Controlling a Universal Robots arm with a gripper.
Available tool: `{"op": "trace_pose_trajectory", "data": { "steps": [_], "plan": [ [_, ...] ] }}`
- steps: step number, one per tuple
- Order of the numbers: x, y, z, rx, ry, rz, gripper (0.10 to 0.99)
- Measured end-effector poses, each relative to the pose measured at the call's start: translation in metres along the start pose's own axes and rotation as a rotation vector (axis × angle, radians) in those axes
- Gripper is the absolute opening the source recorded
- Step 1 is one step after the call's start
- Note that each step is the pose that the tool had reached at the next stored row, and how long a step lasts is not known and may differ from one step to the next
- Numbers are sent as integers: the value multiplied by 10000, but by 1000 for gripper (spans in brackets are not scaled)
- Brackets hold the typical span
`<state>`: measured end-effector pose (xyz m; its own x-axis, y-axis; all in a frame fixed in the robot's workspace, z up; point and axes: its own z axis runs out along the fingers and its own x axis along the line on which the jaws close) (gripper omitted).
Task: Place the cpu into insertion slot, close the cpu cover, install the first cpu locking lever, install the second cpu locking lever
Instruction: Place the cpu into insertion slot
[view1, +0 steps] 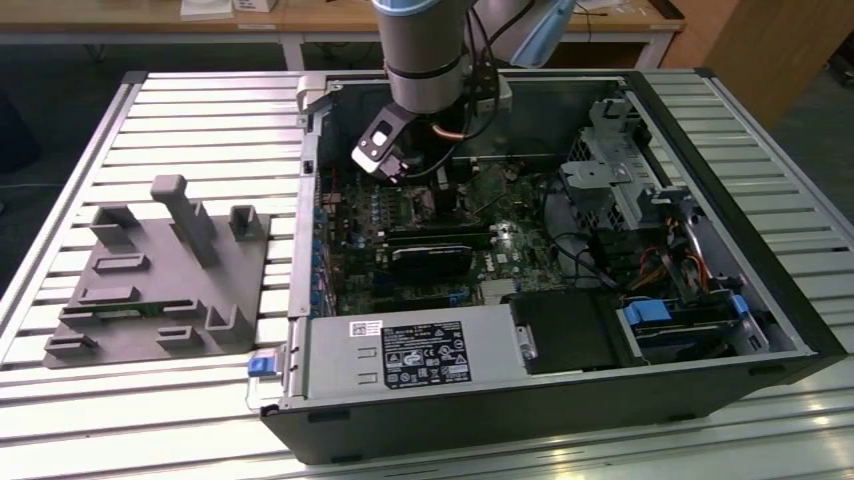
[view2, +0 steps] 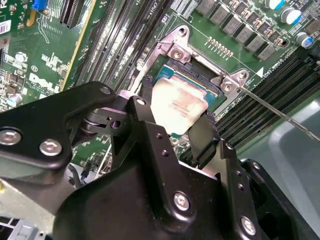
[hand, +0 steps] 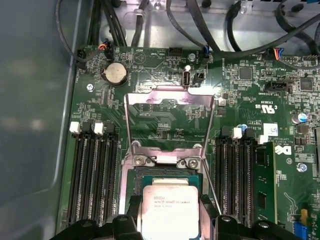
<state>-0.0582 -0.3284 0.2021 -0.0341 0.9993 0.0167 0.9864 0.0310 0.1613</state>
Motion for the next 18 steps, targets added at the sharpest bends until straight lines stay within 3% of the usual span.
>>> {"op": "trace_pose_trajectory", "data": {
  "steps": [18],
  "plan": [
    [52,-5,84,-2,-19,114,537]
  ]
}}
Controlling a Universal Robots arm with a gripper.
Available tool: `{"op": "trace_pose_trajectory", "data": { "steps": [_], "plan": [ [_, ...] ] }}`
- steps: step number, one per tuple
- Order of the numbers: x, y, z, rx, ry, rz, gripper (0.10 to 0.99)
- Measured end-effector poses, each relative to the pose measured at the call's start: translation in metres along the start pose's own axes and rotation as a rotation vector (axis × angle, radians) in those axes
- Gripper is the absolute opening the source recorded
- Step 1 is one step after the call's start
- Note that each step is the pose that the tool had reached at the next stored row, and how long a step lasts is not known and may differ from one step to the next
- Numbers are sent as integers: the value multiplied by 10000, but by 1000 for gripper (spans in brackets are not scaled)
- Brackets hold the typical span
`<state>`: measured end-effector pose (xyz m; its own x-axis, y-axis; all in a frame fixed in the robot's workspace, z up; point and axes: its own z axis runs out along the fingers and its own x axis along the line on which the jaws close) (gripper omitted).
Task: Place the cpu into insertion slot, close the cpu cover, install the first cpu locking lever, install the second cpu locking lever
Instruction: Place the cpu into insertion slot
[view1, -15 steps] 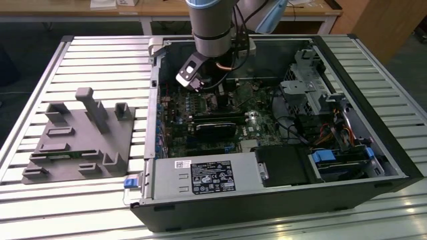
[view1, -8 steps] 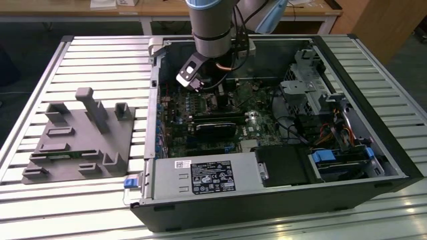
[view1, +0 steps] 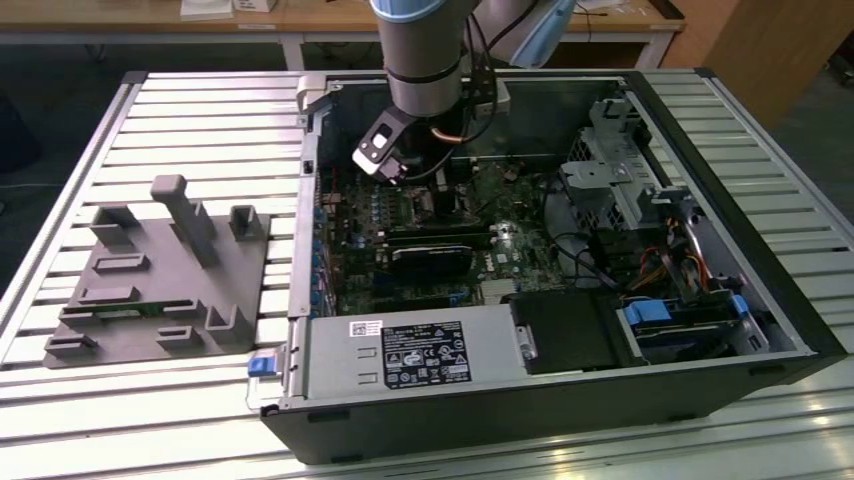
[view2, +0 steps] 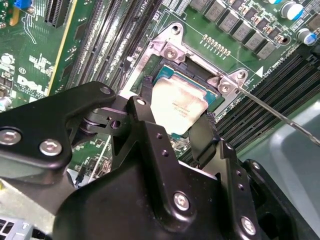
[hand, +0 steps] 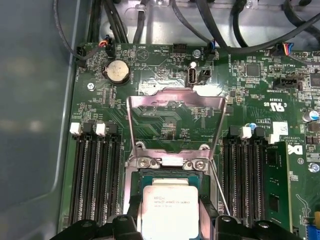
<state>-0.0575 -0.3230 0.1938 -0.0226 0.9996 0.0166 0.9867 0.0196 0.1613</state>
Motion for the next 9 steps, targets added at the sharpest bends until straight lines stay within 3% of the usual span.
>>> {"op": "trace_pose_trajectory", "data": {
  "steps": [9],
  "plan": [
    [0,-5,29,-2,-23,144,537]
  ]
}}
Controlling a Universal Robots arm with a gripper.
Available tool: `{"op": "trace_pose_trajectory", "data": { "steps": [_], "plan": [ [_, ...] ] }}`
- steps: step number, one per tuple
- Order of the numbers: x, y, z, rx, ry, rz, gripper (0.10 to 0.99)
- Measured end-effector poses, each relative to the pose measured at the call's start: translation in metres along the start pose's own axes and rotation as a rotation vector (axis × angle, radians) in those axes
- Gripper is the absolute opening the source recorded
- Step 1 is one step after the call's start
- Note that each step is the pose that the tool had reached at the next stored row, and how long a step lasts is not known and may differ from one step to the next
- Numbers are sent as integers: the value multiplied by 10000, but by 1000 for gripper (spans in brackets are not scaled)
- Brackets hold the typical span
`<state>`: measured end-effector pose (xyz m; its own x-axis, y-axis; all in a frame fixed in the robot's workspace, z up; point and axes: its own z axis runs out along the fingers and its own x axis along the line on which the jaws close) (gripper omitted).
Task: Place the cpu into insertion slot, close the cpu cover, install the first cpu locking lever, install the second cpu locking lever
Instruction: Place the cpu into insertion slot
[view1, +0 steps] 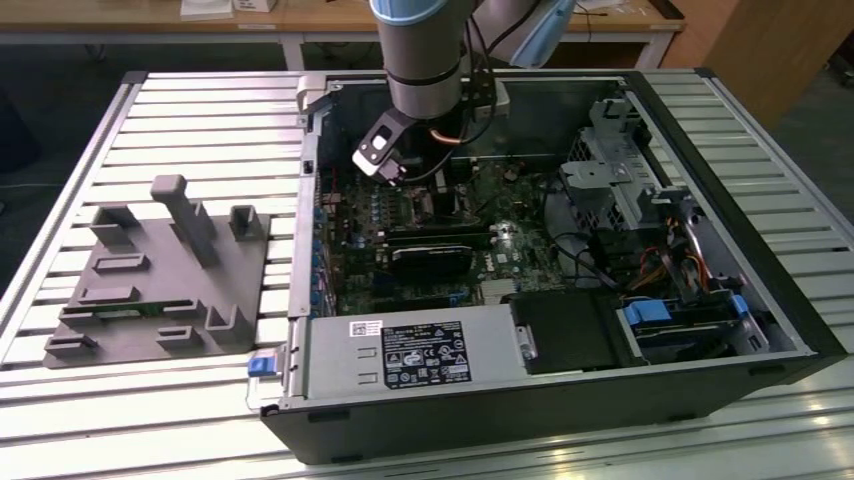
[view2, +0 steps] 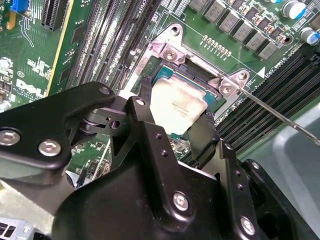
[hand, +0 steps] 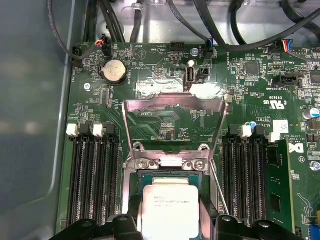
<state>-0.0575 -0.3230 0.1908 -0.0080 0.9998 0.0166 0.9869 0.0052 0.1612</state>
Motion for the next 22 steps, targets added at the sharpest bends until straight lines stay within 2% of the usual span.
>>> {"op": "trace_pose_trajectory", "data": {
  "steps": [7,9,10,15,17,22],
  "plan": [
    [0,-1,6,1,-3,6,537],
    [1,-1,10,-5,5,6,549],
    [1,-1,10,-4,3,6,612],
    [0,-2,9,0,-2,6,612],
    [0,2,-12,0,-2,6,612],
    [2,21,-132,-1,-2,6,612]
  ]
}}
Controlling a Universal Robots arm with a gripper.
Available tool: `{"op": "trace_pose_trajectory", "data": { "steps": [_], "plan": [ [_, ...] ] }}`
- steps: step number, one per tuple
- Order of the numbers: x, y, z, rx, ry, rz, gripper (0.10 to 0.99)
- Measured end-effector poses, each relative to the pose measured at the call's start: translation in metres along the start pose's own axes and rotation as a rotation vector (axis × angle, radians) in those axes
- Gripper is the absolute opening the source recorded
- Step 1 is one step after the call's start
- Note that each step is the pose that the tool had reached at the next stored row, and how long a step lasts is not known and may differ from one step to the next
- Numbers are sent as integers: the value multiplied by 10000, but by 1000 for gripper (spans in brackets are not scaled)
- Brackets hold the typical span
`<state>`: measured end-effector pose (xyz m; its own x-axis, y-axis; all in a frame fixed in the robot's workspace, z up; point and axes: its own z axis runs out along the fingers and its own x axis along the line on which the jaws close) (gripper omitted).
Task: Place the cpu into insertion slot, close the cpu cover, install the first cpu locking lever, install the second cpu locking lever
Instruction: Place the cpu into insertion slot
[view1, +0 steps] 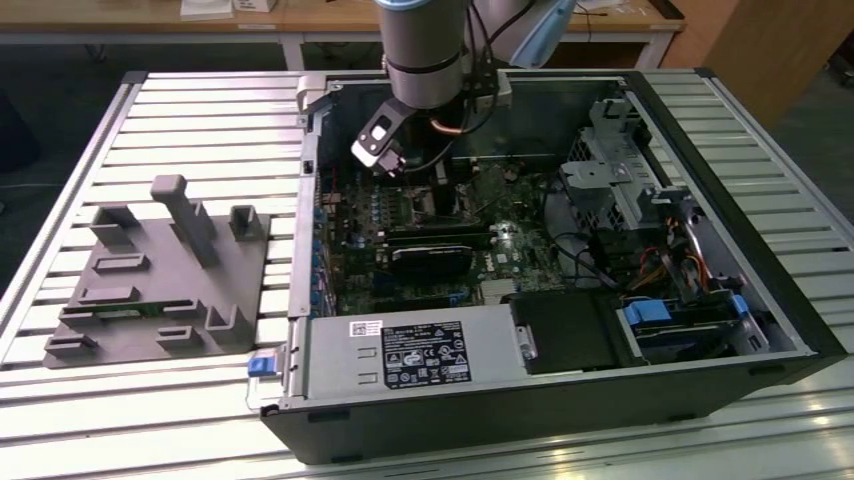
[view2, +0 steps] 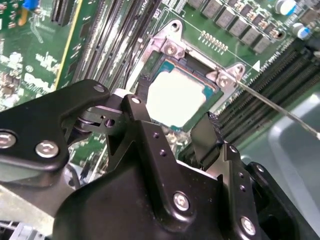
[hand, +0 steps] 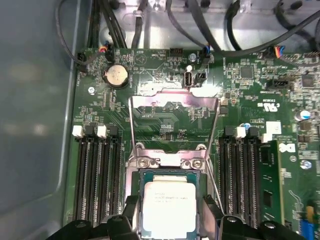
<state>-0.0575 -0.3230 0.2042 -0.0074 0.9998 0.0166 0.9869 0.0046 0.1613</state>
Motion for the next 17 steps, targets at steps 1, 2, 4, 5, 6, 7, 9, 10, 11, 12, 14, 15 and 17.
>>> {"op": "trace_pose_trajectory", "data": {
  "steps": [1,2,4,5,6,7,9,10,11,12,14,15,17],
  "plan": [
    [0,4,-26,0,0,0,612],
    [1,9,-52,-2,2,0,612],
    [2,16,-95,-3,0,-1,612],
    [2,19,-116,-5,1,-1,612],
    [2,23,-136,-7,2,-1,612],
    [2,25,-148,-7,0,-1,612],
    [3,25,-149,-9,2,0,612],
    [3,25,-149,-9,3,-1,612],
    [3,25,-150,-9,2,-1,612],
    [3,25,-151,-8,0,-1,612],
    [3,27,-150,79,1,2,612],
    [2,37,-149,160,0,3,612],
    [2,64,-143,346,2,6,612]
  ]
}}
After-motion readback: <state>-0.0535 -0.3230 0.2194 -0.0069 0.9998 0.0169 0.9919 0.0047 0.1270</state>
